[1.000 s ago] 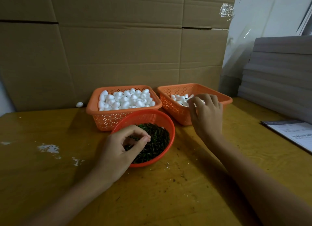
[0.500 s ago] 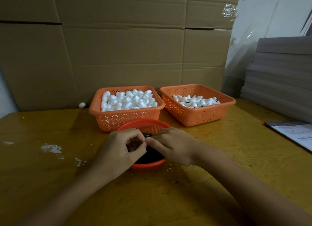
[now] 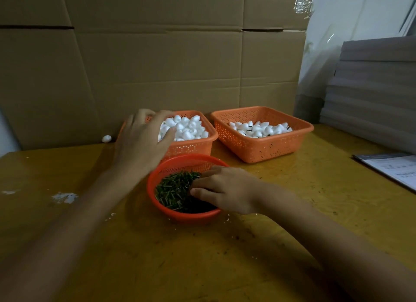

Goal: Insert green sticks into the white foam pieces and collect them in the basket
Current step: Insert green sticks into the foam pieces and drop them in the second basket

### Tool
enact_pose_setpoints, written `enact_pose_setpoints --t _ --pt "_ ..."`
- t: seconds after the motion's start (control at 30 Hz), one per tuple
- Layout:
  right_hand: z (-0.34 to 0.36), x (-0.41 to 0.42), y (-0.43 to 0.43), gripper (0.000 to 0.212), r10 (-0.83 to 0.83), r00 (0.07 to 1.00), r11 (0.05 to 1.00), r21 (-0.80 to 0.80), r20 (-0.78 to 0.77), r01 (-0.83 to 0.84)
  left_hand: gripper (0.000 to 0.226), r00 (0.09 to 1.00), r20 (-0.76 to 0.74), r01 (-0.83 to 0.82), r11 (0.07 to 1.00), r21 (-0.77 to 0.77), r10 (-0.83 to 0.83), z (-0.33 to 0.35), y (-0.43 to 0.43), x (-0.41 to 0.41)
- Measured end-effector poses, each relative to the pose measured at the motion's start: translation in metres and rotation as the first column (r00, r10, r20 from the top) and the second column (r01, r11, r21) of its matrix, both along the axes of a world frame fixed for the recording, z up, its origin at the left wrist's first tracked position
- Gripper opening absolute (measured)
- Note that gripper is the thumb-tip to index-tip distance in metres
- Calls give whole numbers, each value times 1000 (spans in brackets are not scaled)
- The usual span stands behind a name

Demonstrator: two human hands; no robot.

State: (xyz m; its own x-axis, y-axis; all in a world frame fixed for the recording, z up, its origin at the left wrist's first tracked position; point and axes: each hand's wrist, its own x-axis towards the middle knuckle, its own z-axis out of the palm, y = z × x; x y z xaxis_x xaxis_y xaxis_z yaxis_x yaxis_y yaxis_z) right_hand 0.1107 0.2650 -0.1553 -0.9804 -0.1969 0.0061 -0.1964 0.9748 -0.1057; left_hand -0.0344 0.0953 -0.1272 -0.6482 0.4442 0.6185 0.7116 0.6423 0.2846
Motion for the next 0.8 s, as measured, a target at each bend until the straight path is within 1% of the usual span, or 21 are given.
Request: enact_pose_setpoints --t 0.03,0.07,0.1,0.13,0.17,0.23,0.43,0.5,0.57,0.63,0.7,0.73,0.8 --pt "0 0 0 41 -1 1000 1000 2 -3 1 39 984 175 -18 994 -105 37 7 5 -8" --pt "-1 0 0 40 -2 1000 1000 2 -8 2 48 939 332 -5 970 -243 88 11 11 -15" --pt "-2 0 0 41 -3 1000 1000 3 -14 3 59 893 425 25 925 -379 150 12 17 -20" --pt "-2 0 0 40 -4 1000 1000 5 -19 4 67 861 469 48 888 -458 196 13 21 -25" --pt "-3 -1 0 40 -4 1000 1000 6 -24 5 71 840 500 62 877 -476 212 13 25 -28" --pt "-4 -2 0 40 -4 1000 1000 3 -28 4 74 807 555 75 895 -440 205 15 28 -35" --pt "-4 -2 0 39 -11 1000 1000 5 -24 11 76 776 613 135 909 -394 150 17 31 -44" --pt "-4 -1 0 39 -11 1000 1000 3 -19 11 77 783 603 135 905 -403 152 16 33 -45" --pt "-4 -1 0 39 -13 1000 1000 7 -14 13 75 818 553 125 889 -441 159 12 31 -48" --pt "-4 -1 -1 39 -17 1000 1000 9 -12 17 72 842 512 78 900 -430 172 9 29 -51" --pt "-4 -1 0 39 -19 1000 1000 9 -13 19 69 870 460 -8 939 -344 176 5 26 -53" --pt "-4 -1 0 39 -20 1000 1000 10 -12 20 65 885 437 -41 964 -264 157 3 25 -54" --pt "-5 -1 0 39 -23 1000 1000 12 -10 23 49 905 417 -78 997 -27 82 0 22 -57"
